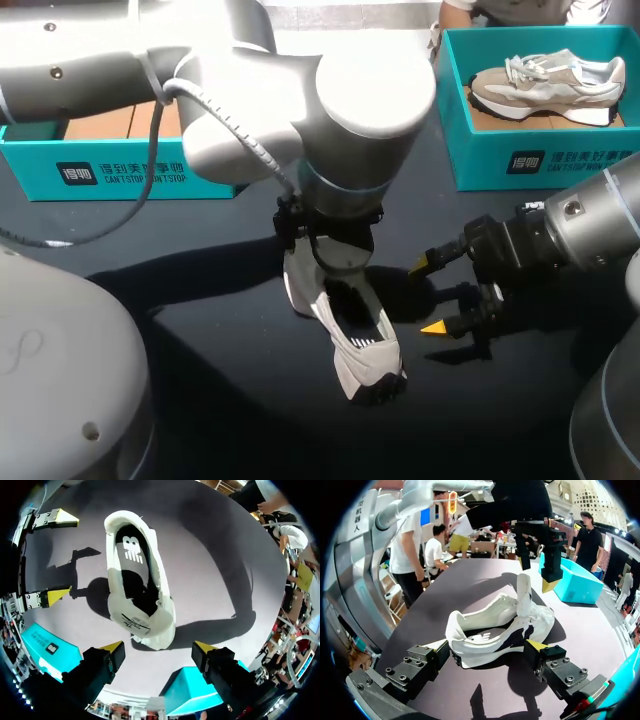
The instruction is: Take the shoe out of the shoebox, open the shoe tongue, remove and reinsert the insole, then place the shoe into the shoebox
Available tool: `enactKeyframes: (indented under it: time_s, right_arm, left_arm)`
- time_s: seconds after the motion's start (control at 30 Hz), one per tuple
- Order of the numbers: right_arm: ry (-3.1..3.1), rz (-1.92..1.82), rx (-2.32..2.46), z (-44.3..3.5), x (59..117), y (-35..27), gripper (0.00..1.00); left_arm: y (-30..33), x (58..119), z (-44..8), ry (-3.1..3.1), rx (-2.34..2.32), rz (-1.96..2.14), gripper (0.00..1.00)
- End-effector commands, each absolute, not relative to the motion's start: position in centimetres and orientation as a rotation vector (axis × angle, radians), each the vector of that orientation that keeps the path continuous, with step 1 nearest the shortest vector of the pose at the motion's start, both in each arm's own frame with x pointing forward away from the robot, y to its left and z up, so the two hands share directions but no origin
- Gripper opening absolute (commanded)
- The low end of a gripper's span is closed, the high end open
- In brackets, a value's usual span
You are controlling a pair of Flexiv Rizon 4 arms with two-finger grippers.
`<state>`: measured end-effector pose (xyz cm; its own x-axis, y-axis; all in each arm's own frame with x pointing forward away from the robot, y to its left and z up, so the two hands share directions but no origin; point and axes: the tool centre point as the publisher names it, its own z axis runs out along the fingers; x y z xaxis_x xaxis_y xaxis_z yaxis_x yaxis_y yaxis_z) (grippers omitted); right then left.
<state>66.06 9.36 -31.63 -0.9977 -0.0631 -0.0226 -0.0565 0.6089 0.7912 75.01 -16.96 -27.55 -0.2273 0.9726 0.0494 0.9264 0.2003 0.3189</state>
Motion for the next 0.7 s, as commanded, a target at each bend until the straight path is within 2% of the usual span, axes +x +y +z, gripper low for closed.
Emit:
enactKeyframes:
  time_s: [0.03,0.07,0.1,0.7]
  right_arm:
    - [-2.816,-1.376,0.101,-31.7,66.0,9.6,1.0]
    - [-2.816,-1.376,0.101,-31.7,66.0,9.6,1.0]
    - [-2.816,-1.376,0.101,-31.7,66.0,9.6,1.0]
    - [-2.816,-1.376,0.101,-31.7,66.0,9.6,1.0]
  left_arm:
    - [-17.2,75.6,-28.2,2.285,1.866,0.377,0.61]
    - [-17.3,75.6,-28.4,2.285,1.866,0.373,0.58]
    - [-17.3,75.6,-28.7,2.287,1.867,0.366,0.49]
    - [-18.7,72.8,-30.8,2.348,1.802,0.233,0.45]
